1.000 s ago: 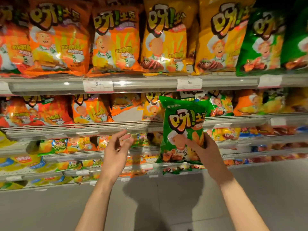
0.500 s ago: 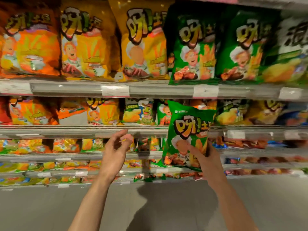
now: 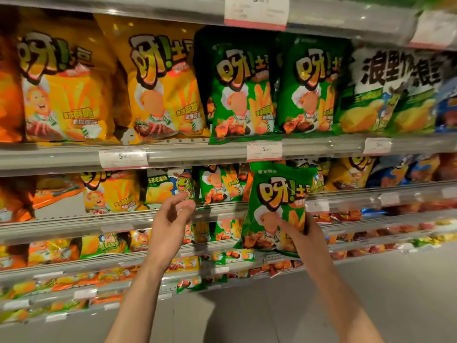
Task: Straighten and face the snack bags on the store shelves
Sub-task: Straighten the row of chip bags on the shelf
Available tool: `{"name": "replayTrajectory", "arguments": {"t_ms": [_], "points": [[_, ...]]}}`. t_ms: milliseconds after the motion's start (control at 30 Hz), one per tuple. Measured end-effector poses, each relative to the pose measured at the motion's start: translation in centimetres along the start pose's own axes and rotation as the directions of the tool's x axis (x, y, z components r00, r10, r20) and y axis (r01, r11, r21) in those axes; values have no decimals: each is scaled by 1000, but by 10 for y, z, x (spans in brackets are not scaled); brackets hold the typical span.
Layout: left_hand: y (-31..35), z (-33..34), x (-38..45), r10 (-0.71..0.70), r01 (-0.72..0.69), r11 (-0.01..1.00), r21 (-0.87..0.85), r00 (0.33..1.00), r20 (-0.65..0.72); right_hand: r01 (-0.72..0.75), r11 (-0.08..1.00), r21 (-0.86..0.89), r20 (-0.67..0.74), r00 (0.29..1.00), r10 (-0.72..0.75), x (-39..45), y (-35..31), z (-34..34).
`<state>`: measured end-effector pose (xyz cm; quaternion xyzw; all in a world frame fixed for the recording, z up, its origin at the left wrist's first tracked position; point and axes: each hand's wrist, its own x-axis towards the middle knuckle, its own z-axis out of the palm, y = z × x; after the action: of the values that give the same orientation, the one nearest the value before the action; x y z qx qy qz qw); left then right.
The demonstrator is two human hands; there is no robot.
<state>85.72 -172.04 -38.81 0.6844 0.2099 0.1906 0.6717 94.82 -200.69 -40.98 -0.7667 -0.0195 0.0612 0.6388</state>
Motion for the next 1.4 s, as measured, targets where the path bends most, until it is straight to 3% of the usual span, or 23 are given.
{"name": "replayTrajectory", "arguments": {"t_ms": [267,433,667,933,1167,1400], "points": [[-10,48,8,-51,51,999,-13,998,-20,-15,1000,17,17,1000,15,24,18,-39],[-13,106,17,-7,8,1000,29,999,-49,-8,1000,3,70,998,8,51,29,-77],[-21,195,47,20,-8,978,209,998,-53,-20,999,32,122,992,16,95,39,-134],[-28,235,84,56,-15,893,450,995,-79,-39,999,-4,169,985,39,110,38,-152],[-29,232,82,103,-48,944,326,983,-152,-48,999,16,145,988,45,110,36,-155],[-19,207,73,84,-45,964,263,987,-139,-38,998,40,153,988,32,105,36,-146]]}}
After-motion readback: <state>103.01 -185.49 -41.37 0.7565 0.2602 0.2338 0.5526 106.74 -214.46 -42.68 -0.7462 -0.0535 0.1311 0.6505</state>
